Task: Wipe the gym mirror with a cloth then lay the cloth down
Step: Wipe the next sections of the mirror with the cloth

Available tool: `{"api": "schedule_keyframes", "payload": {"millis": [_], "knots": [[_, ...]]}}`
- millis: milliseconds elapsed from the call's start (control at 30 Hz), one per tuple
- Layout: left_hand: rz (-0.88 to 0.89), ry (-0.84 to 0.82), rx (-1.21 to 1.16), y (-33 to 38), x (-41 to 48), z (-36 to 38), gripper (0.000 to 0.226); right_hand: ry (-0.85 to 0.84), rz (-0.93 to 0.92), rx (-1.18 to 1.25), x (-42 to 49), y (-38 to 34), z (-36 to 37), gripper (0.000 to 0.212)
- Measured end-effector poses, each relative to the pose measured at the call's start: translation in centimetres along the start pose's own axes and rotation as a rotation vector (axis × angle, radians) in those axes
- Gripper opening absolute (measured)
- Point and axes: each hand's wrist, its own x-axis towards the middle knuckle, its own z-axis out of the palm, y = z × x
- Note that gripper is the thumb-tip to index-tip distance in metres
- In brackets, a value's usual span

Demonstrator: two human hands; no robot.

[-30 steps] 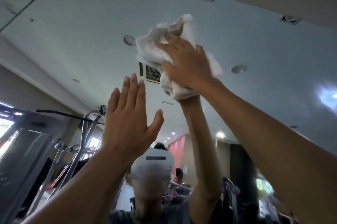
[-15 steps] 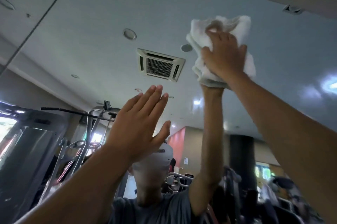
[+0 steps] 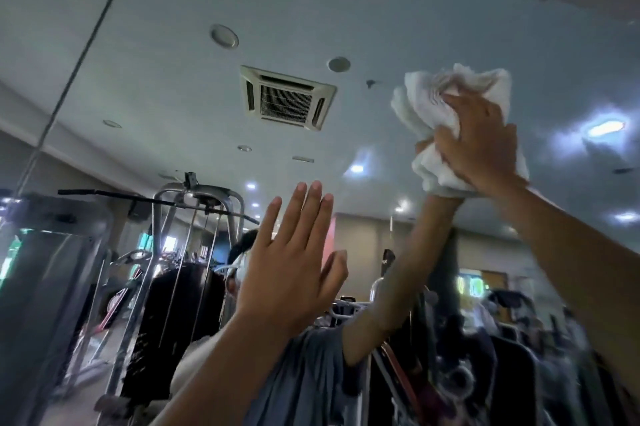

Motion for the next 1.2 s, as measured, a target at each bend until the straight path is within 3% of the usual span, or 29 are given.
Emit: {"api": "schedule_keyframes", "payload": {"millis": [67,133,233,333,400,433,500,600,667,833,933,1033,1100,1200], "knots": [[-0.022,0.019,0.003,0.1,-0.2,-0.2,0.073,0.057,0.108,0.013,-0.6,-4.5,0.5,0.054],[-0.079,0.022,0.002,0.2,-0.2,-0.4,0.076,0.042,0.003,0.032,-2.7,-8.0,0.2,0.057],[-0.139,-0.002,0.006,0.1,-0.7,-0.5,0.074,-0.077,-0.374,0.055,-8.2,-9.2,-0.3,0.059],[-0.122,-0.017,0.014,0.1,-2.1,-0.6,0.069,-0.141,-0.914,0.030,-12.6,-5.8,-1.3,0.060],[-0.101,-0.026,0.012,-0.1,-3.3,-0.7,0.067,-0.215,-1.102,0.011,-10.9,-2.2,-1.9,0.064],[-0.090,-0.031,0.008,-0.1,-3.9,-0.8,0.067,-0.245,-1.058,-0.016,-9.4,-0.6,-1.8,0.068],[-0.071,-0.034,-0.001,-0.2,-4.8,-1.0,0.066,-0.256,-0.705,-0.039,-6.4,0.4,-1.4,0.067],[-0.075,-0.022,-0.008,-0.1,-5.4,-1.0,0.065,-0.049,-0.075,-0.045,-5.8,-4.4,-0.5,0.055],[-0.082,-0.008,-0.019,-0.1,-5.4,-1.0,0.063,0.041,0.078,-0.028,-7.8,-9.2,-0.4,0.057],[-0.093,0.008,-0.008,0.2,-7.4,-1.1,0.057,-0.067,-0.366,0.059,-18.6,-12.2,-1.3,0.059],[-0.081,-0.003,-0.046,0.4,-9.9,-1.8,0.059,-0.109,-0.683,0.055,-25.0,-9.4,-2.2,0.062],[-0.112,-0.047,-0.062,1.1,-12.8,-2.4,0.060,-0.177,-0.940,0.035,-25.0,-4.5,-2.7,0.067],[-0.129,-0.060,-0.038,1.8,-14.6,-2.6,0.057,-0.183,-0.765,-0.012,-22.7,-3.4,-2.5,0.066],[-0.139,-0.061,-0.031,2.2,-15.5,-2.7,0.055,-0.127,-0.270,0.016,-20.4,-7.0,-2.0,0.060]]}}
